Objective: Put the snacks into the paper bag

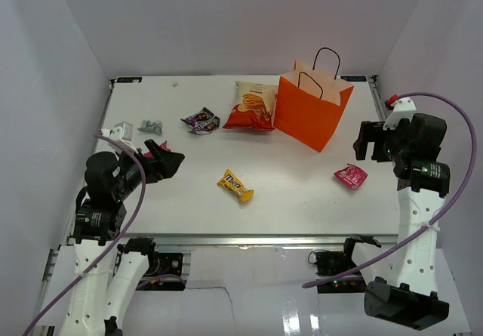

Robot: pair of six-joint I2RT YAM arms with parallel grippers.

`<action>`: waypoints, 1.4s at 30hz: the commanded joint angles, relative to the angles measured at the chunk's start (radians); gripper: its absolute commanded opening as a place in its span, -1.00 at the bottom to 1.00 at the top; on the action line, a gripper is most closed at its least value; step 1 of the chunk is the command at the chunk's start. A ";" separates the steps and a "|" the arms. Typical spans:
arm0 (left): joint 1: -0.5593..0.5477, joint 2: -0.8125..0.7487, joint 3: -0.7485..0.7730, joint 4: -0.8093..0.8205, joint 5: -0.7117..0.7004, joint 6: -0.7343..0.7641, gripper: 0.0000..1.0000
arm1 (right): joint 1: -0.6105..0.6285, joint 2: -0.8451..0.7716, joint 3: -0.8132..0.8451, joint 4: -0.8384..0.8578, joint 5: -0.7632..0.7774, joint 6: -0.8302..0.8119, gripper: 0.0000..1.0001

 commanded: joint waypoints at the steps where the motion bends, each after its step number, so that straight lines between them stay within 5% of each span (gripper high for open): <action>1: -0.003 0.013 -0.004 0.026 0.023 0.020 0.96 | 0.002 -0.001 0.016 0.050 -0.043 -0.016 0.80; 5: -0.002 0.021 -0.020 0.041 0.034 0.019 0.96 | 0.002 -0.016 0.032 -0.021 -0.284 -0.244 0.80; 8: -0.003 0.015 -0.038 0.056 0.043 0.012 0.96 | 0.002 -0.029 0.037 -0.190 -0.464 -0.606 0.80; 18: -0.003 0.005 -0.087 0.083 0.079 -0.027 0.96 | 0.004 0.069 -0.104 -0.379 -0.354 -0.897 0.84; 28: -0.003 -0.074 -0.223 0.083 0.100 -0.133 0.96 | 0.044 0.183 -0.299 -0.030 -0.085 -0.659 0.95; 42: -0.003 -0.093 -0.262 0.064 0.083 -0.144 0.96 | 0.078 0.404 -0.446 0.398 0.118 -0.685 0.99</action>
